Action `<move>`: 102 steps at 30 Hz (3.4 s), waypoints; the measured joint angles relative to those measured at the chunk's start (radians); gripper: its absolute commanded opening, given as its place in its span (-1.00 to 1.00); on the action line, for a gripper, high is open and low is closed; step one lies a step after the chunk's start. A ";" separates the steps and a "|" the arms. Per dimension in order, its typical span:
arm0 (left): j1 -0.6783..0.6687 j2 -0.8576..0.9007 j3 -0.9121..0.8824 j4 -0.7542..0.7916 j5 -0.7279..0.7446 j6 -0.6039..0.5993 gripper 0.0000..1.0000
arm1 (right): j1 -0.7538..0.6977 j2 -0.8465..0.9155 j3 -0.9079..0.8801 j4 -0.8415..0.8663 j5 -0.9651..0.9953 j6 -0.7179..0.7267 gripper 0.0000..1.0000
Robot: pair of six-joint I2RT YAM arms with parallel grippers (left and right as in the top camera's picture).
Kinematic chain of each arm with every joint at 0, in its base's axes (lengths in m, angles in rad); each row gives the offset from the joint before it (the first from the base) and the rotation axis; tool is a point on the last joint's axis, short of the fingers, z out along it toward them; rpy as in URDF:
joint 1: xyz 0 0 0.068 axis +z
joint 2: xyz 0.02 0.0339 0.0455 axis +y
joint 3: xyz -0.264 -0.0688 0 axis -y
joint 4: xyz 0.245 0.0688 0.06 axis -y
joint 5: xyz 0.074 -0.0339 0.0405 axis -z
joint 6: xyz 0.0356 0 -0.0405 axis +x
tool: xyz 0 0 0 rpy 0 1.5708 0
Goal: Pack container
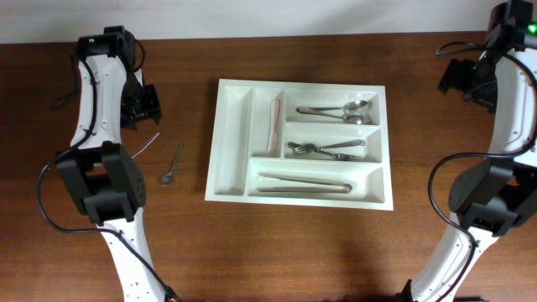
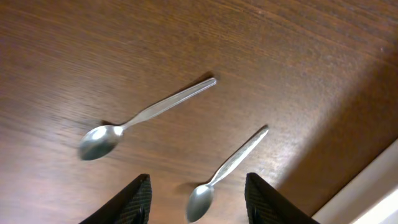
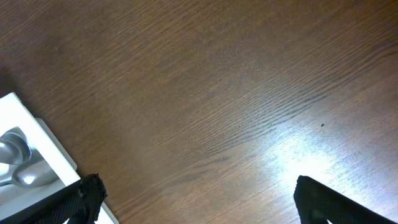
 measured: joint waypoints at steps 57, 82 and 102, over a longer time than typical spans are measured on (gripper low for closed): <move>0.217 -0.081 -0.495 0.372 0.113 0.225 -0.79 | 0.000 0.000 0.000 0.000 0.000 0.000 0.98; 0.215 -0.080 -0.493 0.312 0.178 0.422 -0.31 | 0.000 0.000 0.000 0.000 0.000 0.001 0.98; 0.105 -0.077 -0.493 0.271 0.110 0.586 -0.90 | 0.000 0.000 0.000 0.000 0.000 0.000 0.98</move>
